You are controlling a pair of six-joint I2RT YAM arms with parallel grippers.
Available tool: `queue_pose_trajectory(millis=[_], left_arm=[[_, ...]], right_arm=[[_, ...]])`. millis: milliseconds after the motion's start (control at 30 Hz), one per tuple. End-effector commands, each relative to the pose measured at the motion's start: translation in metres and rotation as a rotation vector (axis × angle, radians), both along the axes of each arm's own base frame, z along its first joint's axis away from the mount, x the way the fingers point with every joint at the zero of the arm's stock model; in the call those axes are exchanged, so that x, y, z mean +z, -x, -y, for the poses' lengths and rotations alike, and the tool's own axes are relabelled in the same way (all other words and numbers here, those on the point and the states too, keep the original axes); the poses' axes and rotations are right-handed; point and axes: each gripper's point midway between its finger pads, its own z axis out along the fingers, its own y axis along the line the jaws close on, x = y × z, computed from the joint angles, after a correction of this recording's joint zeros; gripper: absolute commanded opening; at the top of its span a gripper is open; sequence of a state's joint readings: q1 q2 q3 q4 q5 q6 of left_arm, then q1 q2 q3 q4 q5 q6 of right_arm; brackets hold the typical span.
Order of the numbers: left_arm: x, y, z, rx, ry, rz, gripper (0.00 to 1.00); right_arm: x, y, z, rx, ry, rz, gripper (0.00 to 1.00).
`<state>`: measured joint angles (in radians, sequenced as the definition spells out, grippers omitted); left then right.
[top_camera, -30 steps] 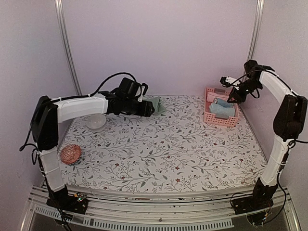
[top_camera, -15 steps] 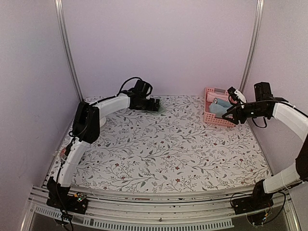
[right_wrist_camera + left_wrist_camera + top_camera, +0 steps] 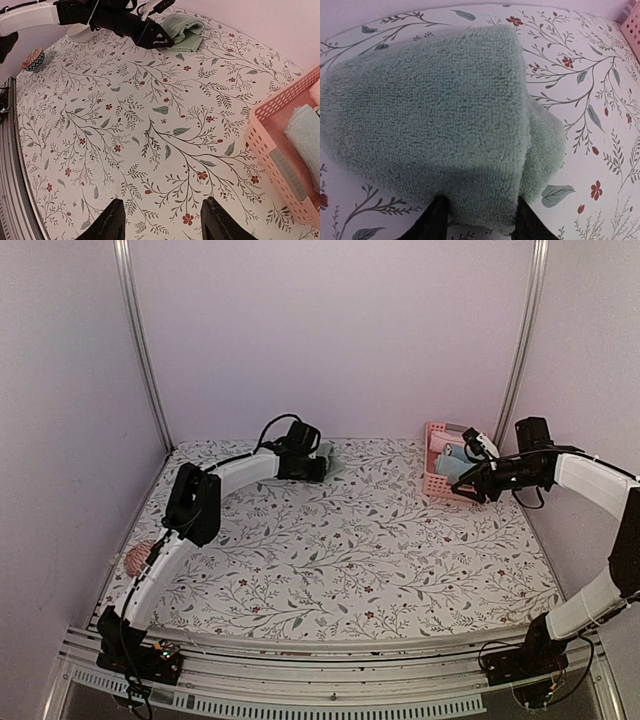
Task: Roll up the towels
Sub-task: Pick up the towel from the corner of the board.
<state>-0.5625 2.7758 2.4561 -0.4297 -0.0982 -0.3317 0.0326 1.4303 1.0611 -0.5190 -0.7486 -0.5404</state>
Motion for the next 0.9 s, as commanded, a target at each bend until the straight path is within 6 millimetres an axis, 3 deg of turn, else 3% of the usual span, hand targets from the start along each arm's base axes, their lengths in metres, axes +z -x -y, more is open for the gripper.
queue_pose_trajectory(millis=[0, 100, 167, 200, 333, 467, 533, 567, 600, 700, 800, 867], left_arm=[[-0.018, -0.001, -0.005, 0.030, 0.011, -0.040, 0.36], [-0.016, 0.001, -0.006, 0.026, 0.011, -0.039, 0.00], [0.002, 0.007, 0.002, -0.010, 0.009, -0.005, 0.00], [0.019, 0.011, 0.008, -0.042, 0.020, 0.025, 0.00], [0.116, 0.045, 0.039, -0.188, 0.060, 0.178, 0.00], [0.218, 0.109, 0.061, -0.370, 0.122, 0.301, 0.00], [0.254, 0.157, 0.076, -0.525, 0.181, 0.333, 0.00], [0.263, 0.181, 0.082, -0.608, 0.214, 0.332, 0.00], [0.281, 0.216, 0.083, -0.707, 0.269, 0.336, 0.00], [0.275, 0.292, 0.091, -0.944, 0.443, 0.214, 0.02], [0.235, 0.301, 0.077, -0.846, 0.467, 0.102, 0.00], [0.204, 0.300, 0.066, -0.772, 0.501, 0.024, 0.00]], right_arm=[[0.004, -0.002, -0.007, 0.036, -0.013, 0.019, 0.52], [-0.001, -0.003, -0.006, 0.038, -0.006, 0.003, 0.49], [-0.002, -0.003, -0.007, 0.045, -0.008, -0.002, 0.46], [-0.002, -0.003, -0.009, 0.050, -0.010, -0.005, 0.46], [0.004, -0.005, -0.007, 0.037, 0.002, 0.015, 0.44], [0.028, -0.011, 0.001, -0.014, 0.040, 0.088, 0.41], [0.044, -0.013, 0.004, -0.043, 0.041, 0.117, 0.40], [0.053, -0.012, 0.005, -0.051, 0.037, 0.127, 0.40], [0.059, -0.012, 0.006, -0.061, 0.035, 0.135, 0.40], [0.068, -0.007, 0.009, -0.098, 0.028, 0.124, 0.36], [0.066, 0.005, 0.006, -0.070, 0.019, 0.121, 0.40], [0.060, 0.013, 0.002, -0.036, 0.010, 0.109, 0.65]])
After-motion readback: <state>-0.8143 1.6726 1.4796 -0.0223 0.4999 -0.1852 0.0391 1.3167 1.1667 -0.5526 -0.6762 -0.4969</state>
